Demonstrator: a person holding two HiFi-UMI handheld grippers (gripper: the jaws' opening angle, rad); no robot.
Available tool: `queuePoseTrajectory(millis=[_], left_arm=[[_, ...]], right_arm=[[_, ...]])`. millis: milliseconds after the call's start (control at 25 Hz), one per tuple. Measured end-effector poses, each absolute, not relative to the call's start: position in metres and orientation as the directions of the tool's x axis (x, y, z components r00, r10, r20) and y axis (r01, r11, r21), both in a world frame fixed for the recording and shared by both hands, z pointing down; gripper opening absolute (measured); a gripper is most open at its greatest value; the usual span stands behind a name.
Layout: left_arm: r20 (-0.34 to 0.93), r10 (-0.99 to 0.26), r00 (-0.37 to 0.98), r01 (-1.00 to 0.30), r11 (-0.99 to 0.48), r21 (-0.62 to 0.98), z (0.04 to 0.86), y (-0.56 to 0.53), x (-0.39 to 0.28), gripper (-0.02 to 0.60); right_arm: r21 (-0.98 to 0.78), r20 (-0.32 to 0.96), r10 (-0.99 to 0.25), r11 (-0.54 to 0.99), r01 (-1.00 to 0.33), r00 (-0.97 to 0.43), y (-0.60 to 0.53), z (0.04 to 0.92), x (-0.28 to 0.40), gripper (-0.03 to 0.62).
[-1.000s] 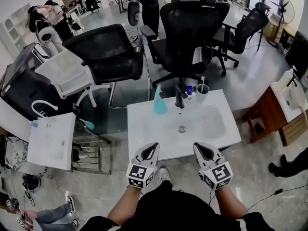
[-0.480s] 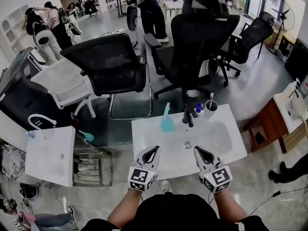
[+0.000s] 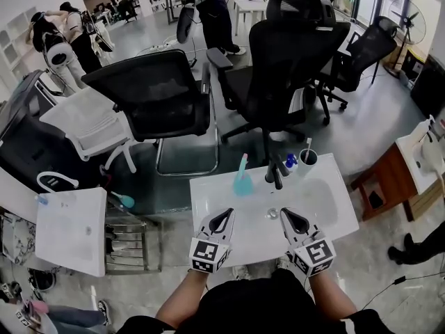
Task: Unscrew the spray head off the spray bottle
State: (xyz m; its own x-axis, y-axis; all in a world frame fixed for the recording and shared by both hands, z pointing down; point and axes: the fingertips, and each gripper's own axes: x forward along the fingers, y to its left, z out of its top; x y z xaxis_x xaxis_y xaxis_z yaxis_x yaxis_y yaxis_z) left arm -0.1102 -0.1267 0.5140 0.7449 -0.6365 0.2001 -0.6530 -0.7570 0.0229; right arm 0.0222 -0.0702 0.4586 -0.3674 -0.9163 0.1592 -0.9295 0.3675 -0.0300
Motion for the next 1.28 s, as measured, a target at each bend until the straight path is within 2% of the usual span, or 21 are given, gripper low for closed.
queuePoseTrajectory(millis=[520, 760, 840, 880, 1080, 1280], left_arm=[[0.279, -0.697, 0.66, -0.734, -0.678, 0.041, 0.555, -0.16, -0.084, 0.024], [0.314, -0.722, 0.616, -0.772, -0.633, 0.057, 0.575, -0.171, -0.071, 0.223], [0.331, -0.718, 0.613, -0.775, -0.628, 0.072, 0.582, -0.173, -0.067, 0.362], [0.334, -0.717, 0.612, -0.776, -0.627, 0.076, 0.584, -0.176, -0.065, 0.398], [0.318, -0.742, 0.59, -0.796, -0.601, 0.072, 0.591, -0.191, -0.058, 0.502], [0.336, -0.755, 0.563, -0.811, -0.583, 0.05, 0.609, -0.21, -0.049, 0.559]], right_arm=[[-0.053, 0.196, -0.876, 0.439, -0.897, -0.44, -0.102, 0.473, 0.058, 0.006], [-0.082, 0.23, -0.846, 0.476, -0.876, -0.481, -0.111, 0.489, 0.07, 0.006], [-0.087, 0.232, -0.837, 0.489, -0.868, -0.496, -0.113, 0.491, 0.072, 0.006], [-0.089, 0.232, -0.834, 0.495, -0.864, -0.501, -0.115, 0.491, 0.073, 0.006], [-0.099, 0.244, -0.817, 0.514, -0.852, -0.522, -0.123, 0.497, 0.078, 0.006], [-0.106, 0.261, -0.802, 0.53, -0.842, -0.538, -0.13, 0.507, 0.084, 0.006]])
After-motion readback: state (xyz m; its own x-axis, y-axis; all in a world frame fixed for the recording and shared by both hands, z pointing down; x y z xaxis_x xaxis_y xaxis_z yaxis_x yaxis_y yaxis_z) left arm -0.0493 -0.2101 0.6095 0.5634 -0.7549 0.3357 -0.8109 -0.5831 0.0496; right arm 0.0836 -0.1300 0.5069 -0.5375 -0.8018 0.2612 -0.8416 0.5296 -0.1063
